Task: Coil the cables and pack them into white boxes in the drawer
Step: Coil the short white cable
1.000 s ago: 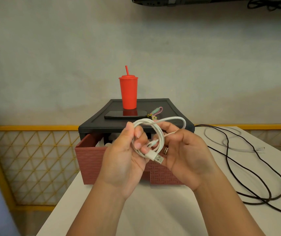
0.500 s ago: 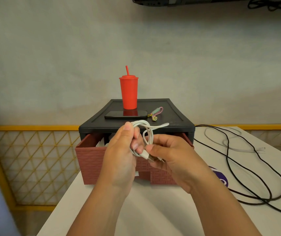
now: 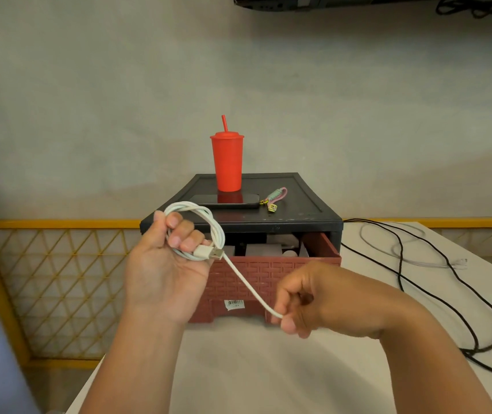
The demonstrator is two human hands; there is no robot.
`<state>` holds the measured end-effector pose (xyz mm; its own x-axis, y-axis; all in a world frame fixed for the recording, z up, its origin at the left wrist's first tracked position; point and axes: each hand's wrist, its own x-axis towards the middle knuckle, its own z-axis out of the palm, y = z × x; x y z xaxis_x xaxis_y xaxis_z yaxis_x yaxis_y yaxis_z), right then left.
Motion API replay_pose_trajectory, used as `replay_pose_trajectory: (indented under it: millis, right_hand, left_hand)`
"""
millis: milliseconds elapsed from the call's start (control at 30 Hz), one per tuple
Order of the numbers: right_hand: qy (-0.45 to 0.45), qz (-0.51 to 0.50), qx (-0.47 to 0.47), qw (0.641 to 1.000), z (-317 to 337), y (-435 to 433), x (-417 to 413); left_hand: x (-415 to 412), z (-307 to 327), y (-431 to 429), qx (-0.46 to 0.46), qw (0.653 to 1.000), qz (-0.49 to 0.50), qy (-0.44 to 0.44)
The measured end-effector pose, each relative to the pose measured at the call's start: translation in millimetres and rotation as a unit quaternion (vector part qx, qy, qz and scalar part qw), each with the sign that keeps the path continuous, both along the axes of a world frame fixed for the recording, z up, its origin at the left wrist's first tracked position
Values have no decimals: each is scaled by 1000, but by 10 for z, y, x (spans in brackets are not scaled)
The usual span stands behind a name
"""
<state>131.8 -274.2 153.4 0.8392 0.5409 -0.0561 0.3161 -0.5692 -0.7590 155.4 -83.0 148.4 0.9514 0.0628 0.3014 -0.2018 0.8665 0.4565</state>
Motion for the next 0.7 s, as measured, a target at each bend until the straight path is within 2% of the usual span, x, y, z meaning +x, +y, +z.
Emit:
replay_pose_trajectory:
  millis: [133,267,400,533,700]
  right_hand:
    - [-21,-1,-76,997,-20,124,-28]
    - [-121,-19,-136,983,-10,286,-129]
    - [-227,-25,-173,958,21,362,-243]
    - [-254,-30,-185,949,104,358,-346]
    - [-275,-36,-193,941,191,339,-439]
  left_hand:
    - [-7,12,-47,2,1000,-4,27]
    - [-21,33,-42,17,998,22,48]
    - [-16,27,-76,118,991,53,23]
    - [-15,-46,-145,255,961,103,8]
    - [-9,-70,-155,292,951,100,4]
